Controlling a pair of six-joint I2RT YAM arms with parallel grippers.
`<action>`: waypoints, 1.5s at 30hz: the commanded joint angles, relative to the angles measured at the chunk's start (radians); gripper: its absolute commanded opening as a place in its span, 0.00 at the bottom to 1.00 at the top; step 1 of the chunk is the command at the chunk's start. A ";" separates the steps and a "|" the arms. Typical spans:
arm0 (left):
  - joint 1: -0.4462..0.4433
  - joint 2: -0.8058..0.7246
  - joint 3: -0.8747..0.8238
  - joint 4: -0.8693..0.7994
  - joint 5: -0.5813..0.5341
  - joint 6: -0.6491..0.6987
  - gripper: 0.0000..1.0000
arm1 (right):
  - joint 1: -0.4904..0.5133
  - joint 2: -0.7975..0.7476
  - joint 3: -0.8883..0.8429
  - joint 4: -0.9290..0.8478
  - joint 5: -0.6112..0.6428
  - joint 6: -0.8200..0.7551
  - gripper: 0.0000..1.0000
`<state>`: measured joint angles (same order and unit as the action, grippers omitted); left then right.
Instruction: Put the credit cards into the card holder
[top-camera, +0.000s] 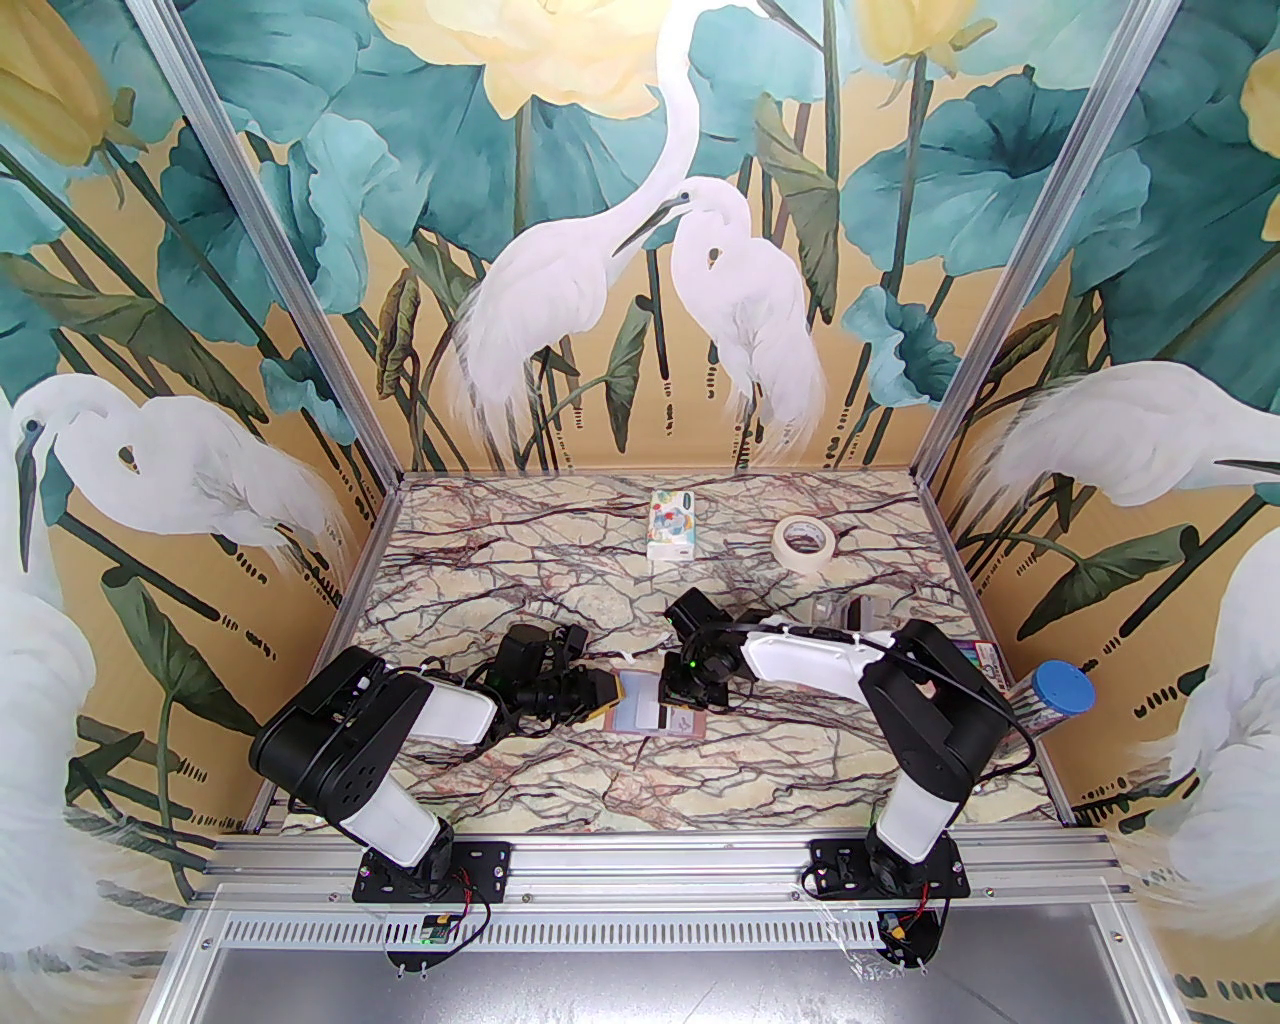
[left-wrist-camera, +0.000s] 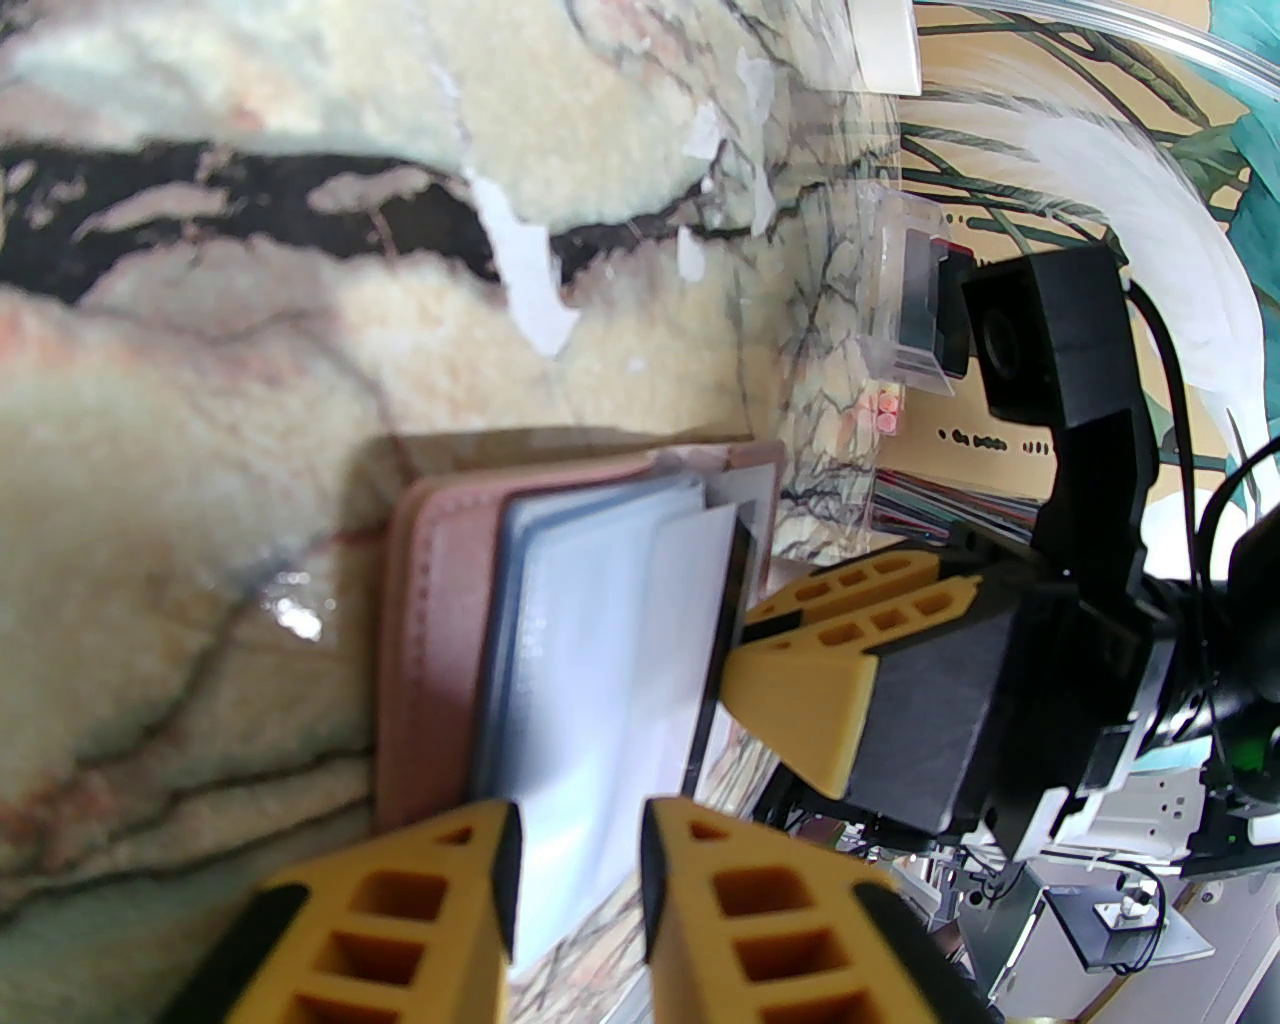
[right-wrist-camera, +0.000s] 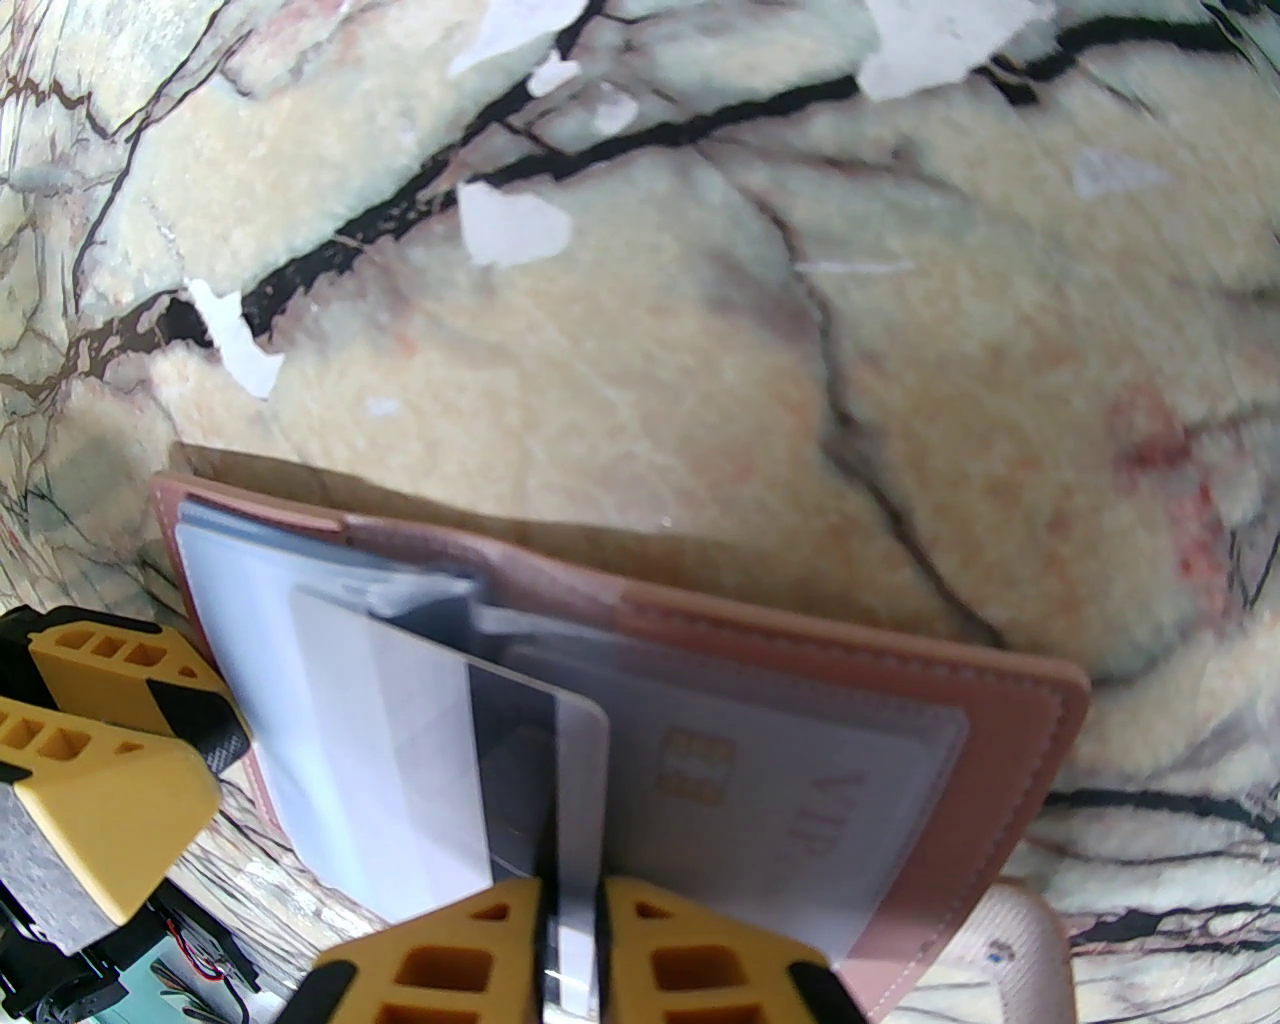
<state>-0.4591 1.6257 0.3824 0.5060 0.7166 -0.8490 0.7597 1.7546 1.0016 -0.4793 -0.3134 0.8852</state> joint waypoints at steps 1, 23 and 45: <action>-0.021 0.065 -0.014 -0.076 -0.072 0.016 0.27 | 0.010 0.016 0.025 -0.016 0.008 -0.021 0.14; -0.021 0.074 -0.014 -0.064 -0.069 0.014 0.27 | 0.042 0.062 0.073 -0.015 0.002 -0.021 0.12; -0.021 0.068 -0.013 -0.068 -0.068 0.013 0.27 | 0.058 0.092 0.098 -0.007 -0.016 -0.025 0.09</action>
<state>-0.4591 1.6321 0.3824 0.5171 0.7204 -0.8494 0.8051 1.8275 1.0821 -0.4896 -0.3138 0.8845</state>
